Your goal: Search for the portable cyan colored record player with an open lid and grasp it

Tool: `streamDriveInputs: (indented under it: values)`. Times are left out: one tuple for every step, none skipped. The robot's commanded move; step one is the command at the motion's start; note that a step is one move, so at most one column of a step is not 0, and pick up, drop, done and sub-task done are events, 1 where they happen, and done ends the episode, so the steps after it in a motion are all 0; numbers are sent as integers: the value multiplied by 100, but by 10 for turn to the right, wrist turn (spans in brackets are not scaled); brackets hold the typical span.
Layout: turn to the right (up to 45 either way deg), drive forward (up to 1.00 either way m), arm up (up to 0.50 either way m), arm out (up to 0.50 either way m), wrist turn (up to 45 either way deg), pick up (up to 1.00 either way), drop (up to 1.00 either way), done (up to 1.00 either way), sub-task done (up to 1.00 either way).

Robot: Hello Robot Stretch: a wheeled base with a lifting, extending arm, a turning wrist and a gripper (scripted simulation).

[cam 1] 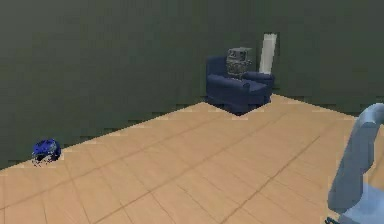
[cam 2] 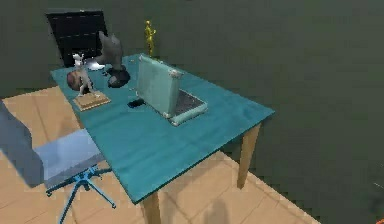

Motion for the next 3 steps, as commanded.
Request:
streamDriveInputs:
  values:
    - [450,0,0,0,0,0,0,0,0]
    - [450,0,0,0,0,0,0,0,0]
    - [90,0,0,0,0,0,0,0,0]
